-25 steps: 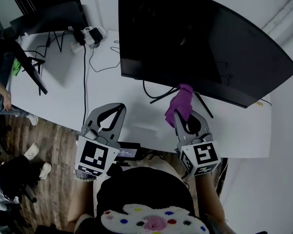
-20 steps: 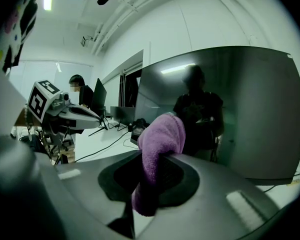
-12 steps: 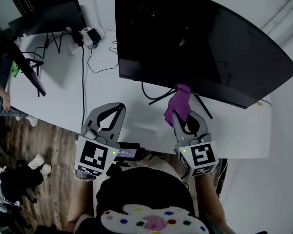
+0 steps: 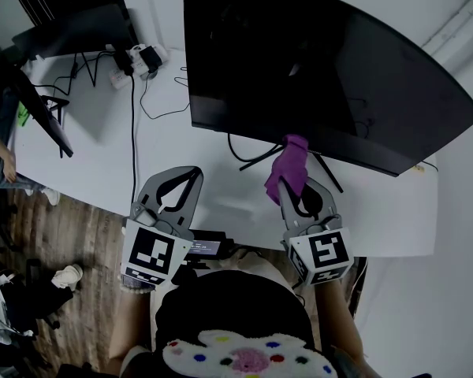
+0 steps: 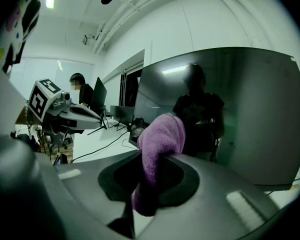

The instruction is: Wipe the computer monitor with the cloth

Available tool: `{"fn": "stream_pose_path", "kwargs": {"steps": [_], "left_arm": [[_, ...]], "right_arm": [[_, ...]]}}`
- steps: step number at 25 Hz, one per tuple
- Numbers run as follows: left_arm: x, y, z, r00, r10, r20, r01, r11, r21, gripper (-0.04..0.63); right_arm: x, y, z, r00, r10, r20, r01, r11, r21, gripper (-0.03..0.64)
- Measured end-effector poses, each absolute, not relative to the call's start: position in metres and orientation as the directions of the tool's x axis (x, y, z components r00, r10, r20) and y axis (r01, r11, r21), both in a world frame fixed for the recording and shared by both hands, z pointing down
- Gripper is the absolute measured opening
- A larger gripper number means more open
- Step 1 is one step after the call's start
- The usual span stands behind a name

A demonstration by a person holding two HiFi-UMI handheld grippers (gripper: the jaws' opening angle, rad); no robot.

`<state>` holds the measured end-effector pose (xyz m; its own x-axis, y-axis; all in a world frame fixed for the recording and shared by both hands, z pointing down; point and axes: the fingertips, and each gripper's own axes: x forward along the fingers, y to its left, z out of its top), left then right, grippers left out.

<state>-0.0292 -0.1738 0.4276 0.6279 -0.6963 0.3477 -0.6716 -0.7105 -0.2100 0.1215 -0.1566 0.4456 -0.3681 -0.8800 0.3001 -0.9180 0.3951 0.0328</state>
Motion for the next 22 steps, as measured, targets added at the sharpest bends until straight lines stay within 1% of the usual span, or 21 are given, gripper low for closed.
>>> {"fn": "stream_pose_path", "kwargs": {"steps": [22], "left_arm": [[-0.0291,-0.1809,0.4276,0.634,-0.691,0.348,-0.665,-0.716,-0.212,0.006]], "right_arm": [[0.1193,-0.1599,0.4491,-0.364,-0.876,0.316,-0.916,0.398,0.048,0.069]]}}
